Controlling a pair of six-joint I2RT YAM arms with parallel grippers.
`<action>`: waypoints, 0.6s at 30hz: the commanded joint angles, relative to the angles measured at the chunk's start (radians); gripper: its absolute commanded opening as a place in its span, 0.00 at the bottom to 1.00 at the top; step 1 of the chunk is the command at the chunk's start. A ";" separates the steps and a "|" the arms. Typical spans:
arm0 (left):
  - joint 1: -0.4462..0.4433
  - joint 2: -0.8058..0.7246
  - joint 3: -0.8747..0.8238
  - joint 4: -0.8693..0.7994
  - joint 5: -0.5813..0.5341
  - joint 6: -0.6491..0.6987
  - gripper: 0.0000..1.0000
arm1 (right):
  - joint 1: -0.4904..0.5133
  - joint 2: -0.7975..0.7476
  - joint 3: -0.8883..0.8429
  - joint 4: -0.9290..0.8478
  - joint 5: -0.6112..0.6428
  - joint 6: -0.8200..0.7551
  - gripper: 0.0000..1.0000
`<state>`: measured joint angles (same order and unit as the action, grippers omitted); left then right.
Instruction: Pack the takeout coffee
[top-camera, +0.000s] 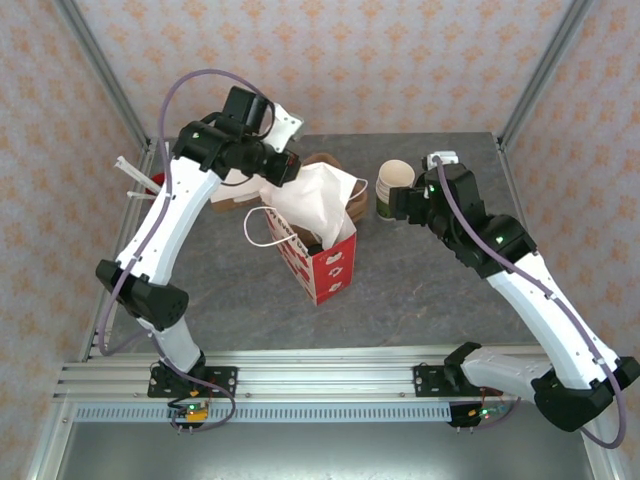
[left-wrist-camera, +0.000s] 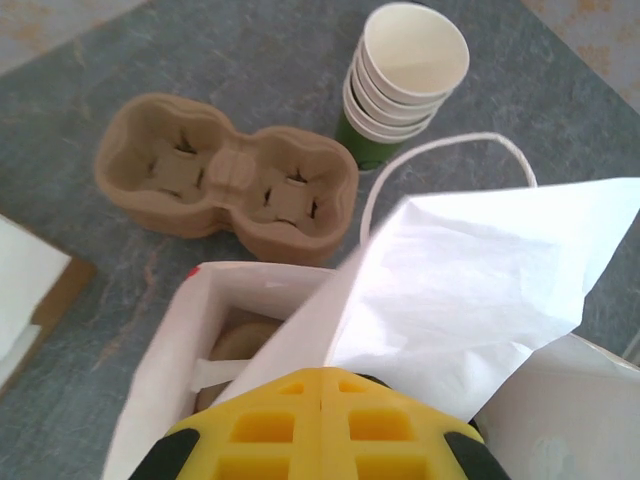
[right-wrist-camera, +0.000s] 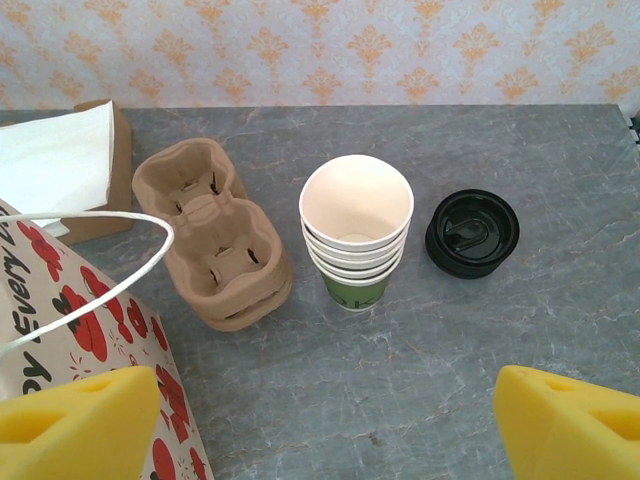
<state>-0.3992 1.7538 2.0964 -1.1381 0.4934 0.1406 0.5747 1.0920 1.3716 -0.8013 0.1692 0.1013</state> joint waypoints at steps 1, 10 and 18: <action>-0.008 0.008 -0.009 -0.028 0.035 0.026 0.00 | -0.006 0.006 0.032 -0.016 0.021 0.008 0.88; 0.017 -0.103 -0.054 -0.023 -0.031 0.053 0.00 | -0.005 0.008 0.016 -0.011 0.020 0.010 0.88; 0.020 -0.150 -0.139 -0.028 -0.105 0.053 0.00 | -0.006 0.027 0.017 0.001 0.006 0.011 0.88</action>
<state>-0.3836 1.5986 1.9736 -1.1572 0.4301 0.1684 0.5747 1.1091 1.3727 -0.8005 0.1684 0.1017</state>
